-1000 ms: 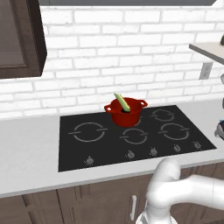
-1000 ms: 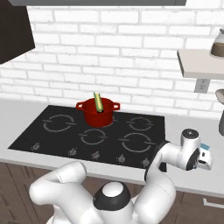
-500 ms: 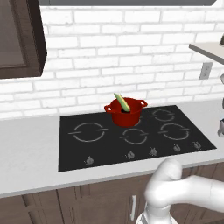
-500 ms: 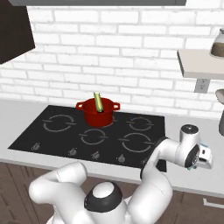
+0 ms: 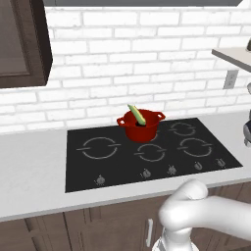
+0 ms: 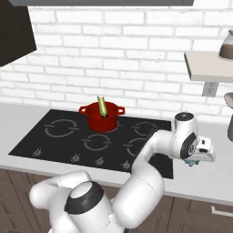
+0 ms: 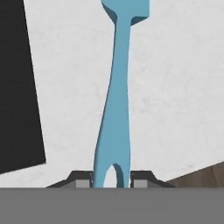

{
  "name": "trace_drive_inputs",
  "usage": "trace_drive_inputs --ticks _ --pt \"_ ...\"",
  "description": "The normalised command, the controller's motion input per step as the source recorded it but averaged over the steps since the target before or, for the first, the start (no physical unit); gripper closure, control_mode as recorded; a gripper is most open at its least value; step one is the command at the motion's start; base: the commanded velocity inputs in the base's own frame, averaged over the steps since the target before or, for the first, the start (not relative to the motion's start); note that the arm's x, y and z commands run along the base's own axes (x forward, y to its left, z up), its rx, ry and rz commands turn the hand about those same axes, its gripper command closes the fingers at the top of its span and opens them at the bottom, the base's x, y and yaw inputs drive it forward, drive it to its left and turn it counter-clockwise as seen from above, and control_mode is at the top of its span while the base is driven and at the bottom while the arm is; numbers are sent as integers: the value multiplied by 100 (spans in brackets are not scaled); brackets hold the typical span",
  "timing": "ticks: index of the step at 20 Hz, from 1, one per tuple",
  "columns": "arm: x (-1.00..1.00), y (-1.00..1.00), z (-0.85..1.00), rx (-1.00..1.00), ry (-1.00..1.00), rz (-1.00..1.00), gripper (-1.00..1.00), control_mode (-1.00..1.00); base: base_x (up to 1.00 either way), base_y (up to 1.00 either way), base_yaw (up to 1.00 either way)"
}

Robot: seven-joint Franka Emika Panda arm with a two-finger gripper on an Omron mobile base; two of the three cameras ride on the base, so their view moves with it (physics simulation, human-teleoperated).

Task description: Put the corn and avocado in the pot. Retrieve the spatula and lightly stir the vegetables in the pot.

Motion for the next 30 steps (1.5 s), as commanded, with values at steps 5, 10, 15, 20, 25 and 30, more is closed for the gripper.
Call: trace_drive_inputs --ticks 5,10,15,20,25,30 --pt "-10 36 42 -19 0 26 100 -100 0 0 0" --pt "0 31 12 -15 0 28 100 -100 0 0 0" --pt "0 28 9 -15 0 29 100 -100 0 0 0" --pt "0 37 29 -17 0 25 100 -100 0 0 0" --pt "10 46 41 -20 0 11 100 -100 0 0 0" --pt "28 33 26 -17 0 13 100 -100 0 0 0"
